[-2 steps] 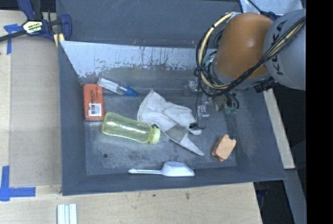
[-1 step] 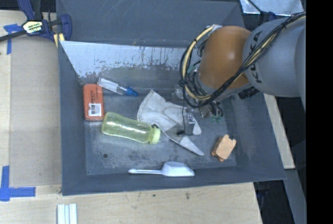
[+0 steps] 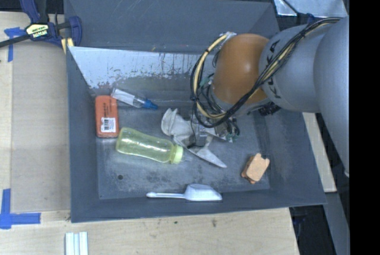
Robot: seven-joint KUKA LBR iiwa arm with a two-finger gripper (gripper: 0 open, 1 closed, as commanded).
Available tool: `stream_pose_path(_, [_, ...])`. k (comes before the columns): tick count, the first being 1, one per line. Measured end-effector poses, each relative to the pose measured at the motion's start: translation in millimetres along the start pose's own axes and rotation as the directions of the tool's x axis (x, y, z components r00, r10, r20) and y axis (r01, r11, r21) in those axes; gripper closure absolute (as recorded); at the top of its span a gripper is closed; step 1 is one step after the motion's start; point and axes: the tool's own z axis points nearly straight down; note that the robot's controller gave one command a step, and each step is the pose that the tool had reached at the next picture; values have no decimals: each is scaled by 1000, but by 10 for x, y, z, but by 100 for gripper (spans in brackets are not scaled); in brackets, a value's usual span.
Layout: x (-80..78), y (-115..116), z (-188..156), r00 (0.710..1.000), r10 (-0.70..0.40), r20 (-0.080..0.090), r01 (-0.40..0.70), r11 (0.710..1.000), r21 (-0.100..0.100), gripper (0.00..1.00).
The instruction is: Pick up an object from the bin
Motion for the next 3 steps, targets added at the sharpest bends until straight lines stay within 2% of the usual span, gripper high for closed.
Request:
stream_pose_path(1, [0,0,0,1000,0,0,0,1000,0,100])
stream_pose_path(2, [-228,269,-1000,999,-43,-1,43,999,0,100])
stream_pose_path(3, [-228,269,-1000,999,-43,-1,43,999,0,100])
